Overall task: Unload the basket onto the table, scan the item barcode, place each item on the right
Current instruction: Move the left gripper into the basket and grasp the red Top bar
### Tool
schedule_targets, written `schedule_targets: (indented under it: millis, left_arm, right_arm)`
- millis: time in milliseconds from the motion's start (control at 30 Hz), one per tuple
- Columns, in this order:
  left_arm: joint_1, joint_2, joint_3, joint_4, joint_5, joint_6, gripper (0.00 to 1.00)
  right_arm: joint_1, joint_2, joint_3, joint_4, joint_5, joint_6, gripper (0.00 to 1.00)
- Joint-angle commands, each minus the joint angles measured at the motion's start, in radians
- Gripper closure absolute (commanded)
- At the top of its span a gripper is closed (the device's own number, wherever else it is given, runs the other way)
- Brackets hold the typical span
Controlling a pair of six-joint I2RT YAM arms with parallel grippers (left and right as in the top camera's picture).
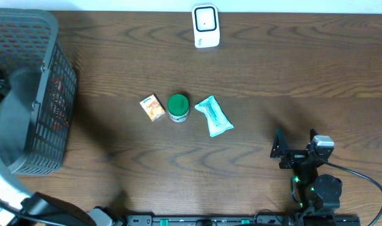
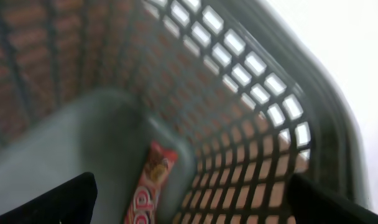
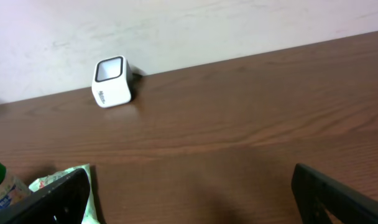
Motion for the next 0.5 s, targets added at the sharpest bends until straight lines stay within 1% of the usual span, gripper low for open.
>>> schedule_targets:
  millis: [0, 100, 200, 300, 467]
  left_arm:
    - [-0.060, 0.022, 0.005, -0.030, -0.118, 0.127, 0.02]
    - [-0.116, 0.035, 0.005, -0.063, -0.265, 0.189, 0.02]
    - [-0.169, 0.047, 0.005, -0.076, -0.369, 0.234, 0.02]
    - [-0.200, 0.068, 0.005, -0.069, -0.407, 0.247, 0.02]
    - [-0.205, 0.132, 0.016, -0.055, -0.412, 0.246, 0.02]
  right_arm:
    - [0.008, -0.002, -0.004, 0.000, -0.004, 0.003, 0.01]
    - [0.008, -0.002, -0.004, 0.000, -0.004, 0.003, 0.01]
    - [0.008, -0.002, -0.004, 0.000, -0.004, 0.003, 0.01]
    - [0.008, -0.002, -0.004, 0.000, -0.004, 0.003, 0.01]
    - [0.008, -0.002, -0.004, 0.000, -0.004, 0.003, 0.01]
